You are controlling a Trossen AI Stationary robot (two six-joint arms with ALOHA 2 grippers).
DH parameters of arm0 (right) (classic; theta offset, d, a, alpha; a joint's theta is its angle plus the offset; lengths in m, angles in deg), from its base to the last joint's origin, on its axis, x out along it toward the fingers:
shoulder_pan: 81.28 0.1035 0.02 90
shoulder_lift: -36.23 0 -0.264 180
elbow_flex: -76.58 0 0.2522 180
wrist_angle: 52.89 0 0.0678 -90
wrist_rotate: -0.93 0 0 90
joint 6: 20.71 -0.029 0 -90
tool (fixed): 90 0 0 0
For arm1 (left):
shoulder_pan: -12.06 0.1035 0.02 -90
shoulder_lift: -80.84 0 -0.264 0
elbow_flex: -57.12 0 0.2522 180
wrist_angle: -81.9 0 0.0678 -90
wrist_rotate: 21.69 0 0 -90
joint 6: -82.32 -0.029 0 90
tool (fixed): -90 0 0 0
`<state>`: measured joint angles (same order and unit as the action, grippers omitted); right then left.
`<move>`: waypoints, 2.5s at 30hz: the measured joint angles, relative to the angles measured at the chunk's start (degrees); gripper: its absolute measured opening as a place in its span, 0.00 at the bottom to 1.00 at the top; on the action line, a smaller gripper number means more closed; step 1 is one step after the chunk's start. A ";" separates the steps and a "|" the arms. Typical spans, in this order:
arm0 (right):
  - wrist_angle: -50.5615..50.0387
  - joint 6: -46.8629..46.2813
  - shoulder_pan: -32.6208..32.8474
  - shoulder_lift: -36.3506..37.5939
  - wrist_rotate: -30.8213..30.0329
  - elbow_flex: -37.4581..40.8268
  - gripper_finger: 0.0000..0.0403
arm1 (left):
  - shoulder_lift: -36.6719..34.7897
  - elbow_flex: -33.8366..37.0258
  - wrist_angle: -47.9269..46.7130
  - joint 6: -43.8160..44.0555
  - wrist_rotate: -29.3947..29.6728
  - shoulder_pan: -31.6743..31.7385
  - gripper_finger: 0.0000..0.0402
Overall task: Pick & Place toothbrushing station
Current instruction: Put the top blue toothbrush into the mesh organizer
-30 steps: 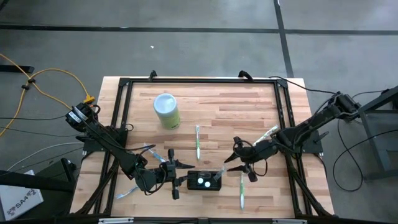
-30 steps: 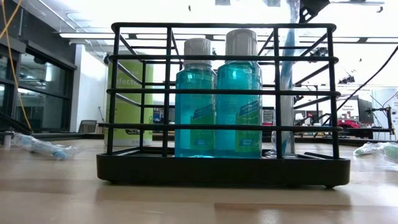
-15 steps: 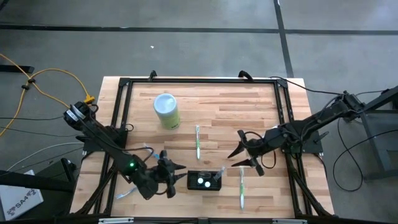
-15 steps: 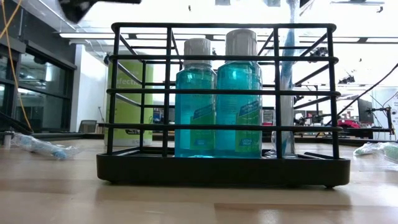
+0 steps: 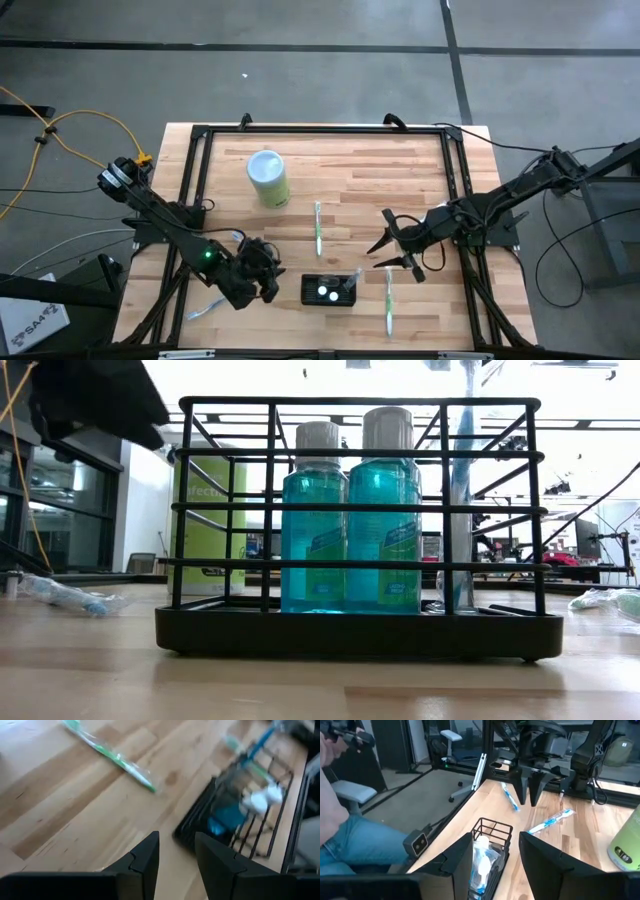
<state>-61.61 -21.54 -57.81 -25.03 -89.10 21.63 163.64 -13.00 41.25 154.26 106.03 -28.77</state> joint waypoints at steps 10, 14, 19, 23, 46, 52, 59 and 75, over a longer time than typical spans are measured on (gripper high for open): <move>-1.43 0.82 0.00 0.00 0.00 0.00 0.38 | -0.26 0.00 -12.49 -17.47 -14.47 0.99 0.31; -1.38 0.39 0.00 0.00 -0.33 -0.01 0.38 | -0.26 0.00 -20.19 -14.91 -16.64 1.45 0.31; -0.97 -1.04 -0.02 0.00 -3.03 -0.01 0.38 | -0.26 0.00 -20.94 -17.69 -16.72 2.49 0.31; -0.32 -2.50 0.00 0.00 -3.02 0.00 0.38 | -0.26 0.00 -20.80 -21.92 -18.10 4.36 0.31; 1.02 -9.67 0.07 0.00 -2.97 -0.02 0.38 | 11.68 -0.01 -15.64 -44.84 -24.29 10.69 0.31; 1.32 -11.40 0.07 0.00 -2.97 0.00 0.38 | 13.67 1.15 -14.12 -48.09 -24.29 11.08 0.31; 3.02 -11.63 0.05 0.00 -2.97 -0.01 0.38 | 14.08 3.76 -10.21 -51.09 -26.95 12.39 0.30; 3.53 -11.53 0.04 0.00 -2.97 0.00 0.38 | 14.25 3.85 -9.92 -50.94 -27.72 12.61 0.04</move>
<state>-58.08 -33.07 -57.77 -25.03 -92.07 21.63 177.89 -9.15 31.33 103.31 78.31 -16.16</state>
